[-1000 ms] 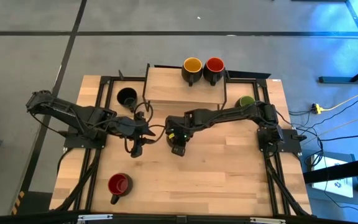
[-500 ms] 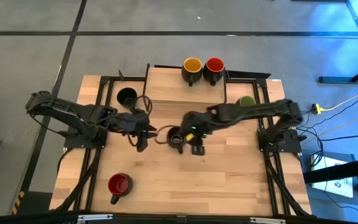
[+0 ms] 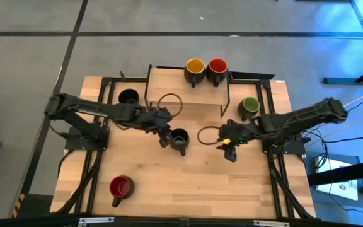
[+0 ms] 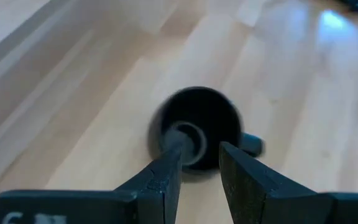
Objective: Place coffee mugs
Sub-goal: Put the bottom black cup on the shelf
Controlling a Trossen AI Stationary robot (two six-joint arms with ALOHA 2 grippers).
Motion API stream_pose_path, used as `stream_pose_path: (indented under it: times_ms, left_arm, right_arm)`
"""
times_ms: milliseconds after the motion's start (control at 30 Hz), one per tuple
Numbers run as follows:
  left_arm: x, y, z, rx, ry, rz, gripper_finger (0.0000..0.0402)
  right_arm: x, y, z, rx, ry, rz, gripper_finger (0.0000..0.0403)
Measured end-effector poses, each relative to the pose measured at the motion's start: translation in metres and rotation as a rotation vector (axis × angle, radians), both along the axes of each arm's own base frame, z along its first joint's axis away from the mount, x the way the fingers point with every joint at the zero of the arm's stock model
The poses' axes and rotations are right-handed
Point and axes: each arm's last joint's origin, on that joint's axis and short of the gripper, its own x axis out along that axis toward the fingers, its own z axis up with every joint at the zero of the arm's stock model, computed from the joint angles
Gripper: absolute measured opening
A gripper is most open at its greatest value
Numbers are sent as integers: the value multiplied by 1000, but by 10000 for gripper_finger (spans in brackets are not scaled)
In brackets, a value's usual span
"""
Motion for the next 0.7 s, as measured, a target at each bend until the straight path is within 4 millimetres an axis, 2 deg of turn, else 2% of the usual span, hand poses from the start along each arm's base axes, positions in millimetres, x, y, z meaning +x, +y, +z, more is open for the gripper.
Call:
stream_pose_path:
  times_ms: [167, 300, 433, 700]
  left_arm:
    - [27, 16, -13, 7, 93, 52, 102]
    - [41, 28, -27, -45, 135, 52, 102]
    - [48, 29, -41, -96, 180, 26, 102]
    - [56, 30, -61, -75, 246, 30, 101]
  right_arm:
    - [-20, 2, -6, -13, -3, -32, 161]
    - [-23, 1, -7, -13, 4, -31, 161]
    - [-23, 1, -8, -27, 2, -13, 161]
    - [-22, 1, -7, -55, -5, 6, 161]
